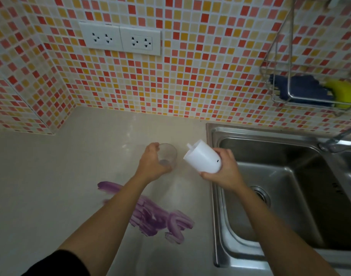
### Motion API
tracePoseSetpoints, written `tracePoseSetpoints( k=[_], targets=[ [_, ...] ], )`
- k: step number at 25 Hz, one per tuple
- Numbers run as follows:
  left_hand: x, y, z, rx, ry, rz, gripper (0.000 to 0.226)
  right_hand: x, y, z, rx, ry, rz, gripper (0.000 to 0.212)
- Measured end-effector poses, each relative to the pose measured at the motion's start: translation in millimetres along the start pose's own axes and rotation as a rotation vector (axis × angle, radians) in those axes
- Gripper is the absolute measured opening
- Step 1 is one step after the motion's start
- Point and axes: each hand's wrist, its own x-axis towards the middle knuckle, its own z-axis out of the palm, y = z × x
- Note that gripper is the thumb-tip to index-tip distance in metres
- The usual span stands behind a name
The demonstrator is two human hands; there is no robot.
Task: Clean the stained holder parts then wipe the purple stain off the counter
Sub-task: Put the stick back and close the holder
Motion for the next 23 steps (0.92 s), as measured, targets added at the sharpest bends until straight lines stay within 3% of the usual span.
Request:
tracePoseSetpoints(
  k=[10,14,17,23],
  targets=[
    [2,7,25,-0.122,-0.152,0.031,0.092,32,-42,-24,-0.256,-0.234,-0.17,0.101],
    [-1,3,28,-0.17,-0.177,0.029,0.083,51,-72,-11,-0.287,-0.226,-0.202,0.078],
    [-2,2,31,-0.172,-0.165,0.022,0.085,66,-91,-1,-0.366,-0.269,-0.139,0.073],
    [1,2,27,-0.139,-0.174,0.039,0.085,71,-94,-19,-0.175,-0.6,-0.02,0.074]
  ],
)
